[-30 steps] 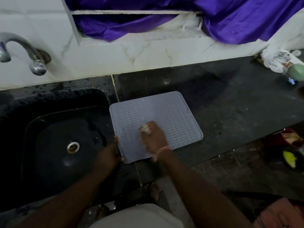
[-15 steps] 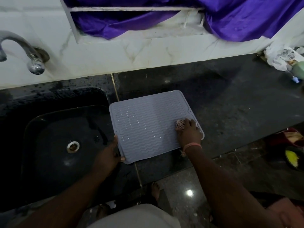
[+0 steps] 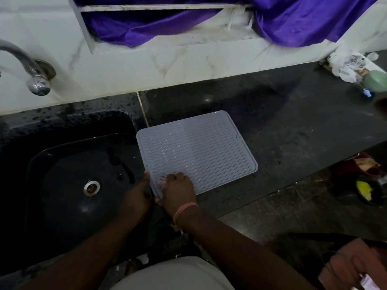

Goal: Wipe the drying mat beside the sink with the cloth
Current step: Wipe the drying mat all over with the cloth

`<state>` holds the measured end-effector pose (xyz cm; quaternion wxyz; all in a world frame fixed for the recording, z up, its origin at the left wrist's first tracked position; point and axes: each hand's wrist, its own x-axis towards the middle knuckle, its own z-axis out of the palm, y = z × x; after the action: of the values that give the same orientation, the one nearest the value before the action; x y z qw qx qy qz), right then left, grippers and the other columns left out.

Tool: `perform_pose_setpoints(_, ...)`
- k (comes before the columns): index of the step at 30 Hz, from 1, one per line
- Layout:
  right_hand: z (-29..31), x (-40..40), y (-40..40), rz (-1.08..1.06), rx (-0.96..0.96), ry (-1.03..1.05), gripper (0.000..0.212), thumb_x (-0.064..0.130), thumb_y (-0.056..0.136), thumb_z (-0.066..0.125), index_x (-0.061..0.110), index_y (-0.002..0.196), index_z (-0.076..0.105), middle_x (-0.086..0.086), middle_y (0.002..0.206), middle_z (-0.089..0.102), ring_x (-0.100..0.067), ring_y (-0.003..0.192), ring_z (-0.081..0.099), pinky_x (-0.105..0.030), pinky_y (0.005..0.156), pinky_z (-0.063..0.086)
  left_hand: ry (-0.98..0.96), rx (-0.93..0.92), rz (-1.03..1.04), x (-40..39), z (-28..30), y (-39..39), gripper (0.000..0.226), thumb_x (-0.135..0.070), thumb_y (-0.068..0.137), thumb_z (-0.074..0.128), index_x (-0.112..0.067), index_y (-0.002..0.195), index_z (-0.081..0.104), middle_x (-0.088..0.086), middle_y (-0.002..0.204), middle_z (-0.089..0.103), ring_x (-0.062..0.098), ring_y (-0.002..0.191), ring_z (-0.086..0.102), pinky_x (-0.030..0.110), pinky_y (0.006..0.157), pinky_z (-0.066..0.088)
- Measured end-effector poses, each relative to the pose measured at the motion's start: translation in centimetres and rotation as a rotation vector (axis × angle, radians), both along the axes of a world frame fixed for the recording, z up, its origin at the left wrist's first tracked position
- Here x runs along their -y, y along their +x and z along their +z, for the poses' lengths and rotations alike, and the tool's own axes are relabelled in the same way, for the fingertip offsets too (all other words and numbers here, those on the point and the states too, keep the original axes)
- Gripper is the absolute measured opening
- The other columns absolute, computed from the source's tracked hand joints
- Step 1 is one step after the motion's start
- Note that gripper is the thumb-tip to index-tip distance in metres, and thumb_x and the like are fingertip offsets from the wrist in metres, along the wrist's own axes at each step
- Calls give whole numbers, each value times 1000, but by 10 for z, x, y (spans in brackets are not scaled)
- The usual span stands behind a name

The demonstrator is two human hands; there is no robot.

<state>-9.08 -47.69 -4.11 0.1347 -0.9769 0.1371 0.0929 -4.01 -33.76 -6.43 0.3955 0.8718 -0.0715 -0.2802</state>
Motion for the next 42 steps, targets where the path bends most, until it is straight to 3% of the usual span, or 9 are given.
perform_pose_setpoints(4,12,53,-5,-162,211,324,20,28,97,59,11,104,68,-9,98,70,-26,90,66,-41,83,55,33,-18,-36,0,4,-1,104,-18,81,80,-34,159,13,4,154,45,28,126,57,42,104,49)
perform_pose_setpoints(8,10,169,-13,-507,172,62,26,32,100,49,16,114,64,-9,110,66,-25,97,64,-43,89,54,39,-9,-58,-2,7,-2,106,-23,81,81,-36,158,9,2,145,55,12,86,67,32,81,54)
perform_pose_setpoints(11,2,206,-16,-666,115,-61,32,21,98,49,1,118,64,-23,122,60,-40,112,58,-50,98,49,58,-4,-64,-2,6,0,107,-25,81,81,-35,158,8,3,141,59,12,82,66,28,77,52)
perform_pose_setpoints(18,-9,87,-6,-449,131,-84,30,21,97,43,7,114,63,-18,121,56,-29,100,56,-40,87,50,-13,-38,-24,0,5,-1,103,-11,81,81,-27,159,15,-2,159,34,29,127,57,45,104,49)
perform_pose_setpoints(24,-2,-11,-14,7,33,59,31,24,91,58,3,114,63,-20,119,56,-35,104,56,-41,91,47,-75,31,36,2,7,-6,49,-27,105,49,-44,147,30,2,150,49,13,122,52,14,98,41)
perform_pose_setpoints(29,25,55,-10,-356,182,448,26,36,98,56,13,96,69,-8,91,69,-23,81,65,-36,73,53,-21,0,-42,-1,6,-9,96,-13,88,74,-27,160,12,1,158,36,23,141,41,36,115,37)
perform_pose_setpoints(32,26,138,-17,-648,229,316,23,40,98,53,21,97,66,-1,90,68,-18,81,65,-27,63,44,-69,-47,3,-5,3,-10,88,-12,89,71,-27,159,20,2,156,41,21,136,47,40,113,40)
perform_pose_setpoints(34,22,187,-23,-727,167,165,22,30,97,54,14,106,67,-12,101,70,-32,95,68,-34,77,52,-94,-102,25,-7,0,-12,87,-10,86,75,-23,157,26,4,155,43,20,135,48,40,114,40)
perform_pose_setpoints(42,-9,108,-24,-372,175,-67,24,23,100,45,14,109,65,-9,108,64,-24,98,60,-39,89,52,55,-20,22,1,-4,-10,91,-15,78,83,-30,154,34,4,145,55,19,124,58,30,103,47)
